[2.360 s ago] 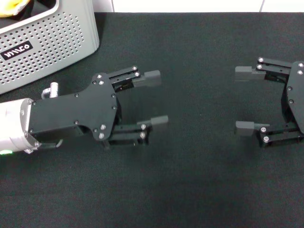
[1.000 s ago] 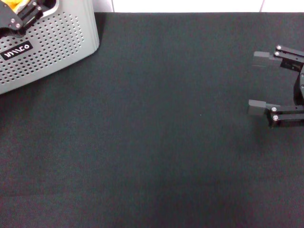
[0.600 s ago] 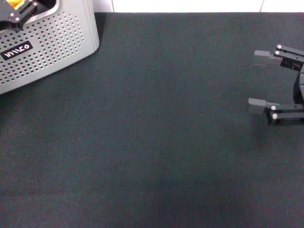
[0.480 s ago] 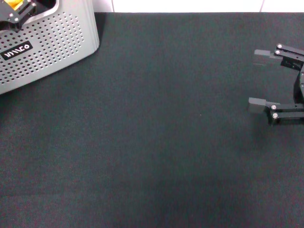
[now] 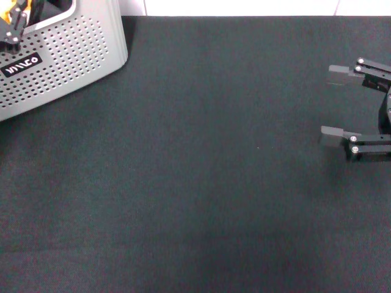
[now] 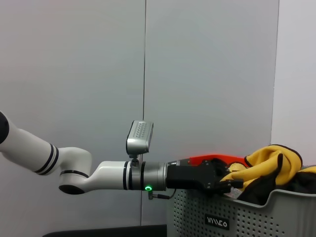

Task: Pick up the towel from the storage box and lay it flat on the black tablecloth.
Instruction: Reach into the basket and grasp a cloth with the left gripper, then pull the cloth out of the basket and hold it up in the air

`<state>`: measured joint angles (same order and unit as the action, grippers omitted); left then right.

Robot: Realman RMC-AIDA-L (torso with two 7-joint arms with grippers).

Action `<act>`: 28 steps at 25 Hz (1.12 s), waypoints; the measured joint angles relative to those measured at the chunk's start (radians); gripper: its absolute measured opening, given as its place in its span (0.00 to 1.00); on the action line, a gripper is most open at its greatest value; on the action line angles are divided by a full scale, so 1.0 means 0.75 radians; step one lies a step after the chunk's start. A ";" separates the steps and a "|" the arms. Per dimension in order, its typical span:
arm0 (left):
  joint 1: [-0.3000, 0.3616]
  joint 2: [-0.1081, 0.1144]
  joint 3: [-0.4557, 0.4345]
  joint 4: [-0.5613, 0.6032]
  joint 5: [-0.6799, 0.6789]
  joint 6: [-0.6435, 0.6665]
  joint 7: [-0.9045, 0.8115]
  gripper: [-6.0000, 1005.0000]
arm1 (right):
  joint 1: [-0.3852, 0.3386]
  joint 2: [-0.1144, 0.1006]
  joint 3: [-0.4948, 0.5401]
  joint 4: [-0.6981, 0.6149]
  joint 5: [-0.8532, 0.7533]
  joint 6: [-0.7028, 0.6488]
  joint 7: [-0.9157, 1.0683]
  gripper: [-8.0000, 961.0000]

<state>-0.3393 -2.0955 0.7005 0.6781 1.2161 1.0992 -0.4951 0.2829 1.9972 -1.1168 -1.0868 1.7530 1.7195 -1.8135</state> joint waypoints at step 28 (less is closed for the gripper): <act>0.054 0.014 0.010 0.194 -0.302 1.051 -0.896 0.06 | 0.043 0.003 0.002 0.091 0.027 0.005 -0.058 0.92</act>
<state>-0.2991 -2.0850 0.7083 0.8234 0.9897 1.8876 -1.1668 0.3154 1.9997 -1.1152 -1.0188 1.7734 1.7232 -1.8572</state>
